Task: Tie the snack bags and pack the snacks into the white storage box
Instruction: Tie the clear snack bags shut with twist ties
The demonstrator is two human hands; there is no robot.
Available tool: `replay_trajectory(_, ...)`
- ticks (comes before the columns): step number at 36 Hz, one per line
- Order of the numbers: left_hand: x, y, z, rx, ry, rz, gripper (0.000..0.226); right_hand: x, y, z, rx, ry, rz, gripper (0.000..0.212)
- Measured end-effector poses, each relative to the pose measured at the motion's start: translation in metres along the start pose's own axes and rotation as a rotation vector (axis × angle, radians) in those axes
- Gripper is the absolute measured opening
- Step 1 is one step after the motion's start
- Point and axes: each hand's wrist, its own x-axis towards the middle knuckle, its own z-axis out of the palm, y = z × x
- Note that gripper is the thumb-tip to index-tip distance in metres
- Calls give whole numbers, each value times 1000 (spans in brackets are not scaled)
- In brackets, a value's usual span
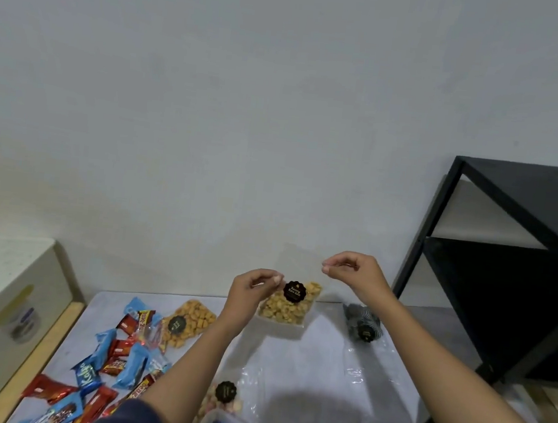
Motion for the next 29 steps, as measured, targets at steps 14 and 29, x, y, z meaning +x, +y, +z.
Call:
replay_trajectory(14, 13, 18, 10, -86, 106, 108, 15, -2, -10, 4, 134, 12, 1, 6)
replay_trajectory(29, 18, 28, 17, 15, 87, 122, 11, 3, -4, 0, 13, 66, -66, 18)
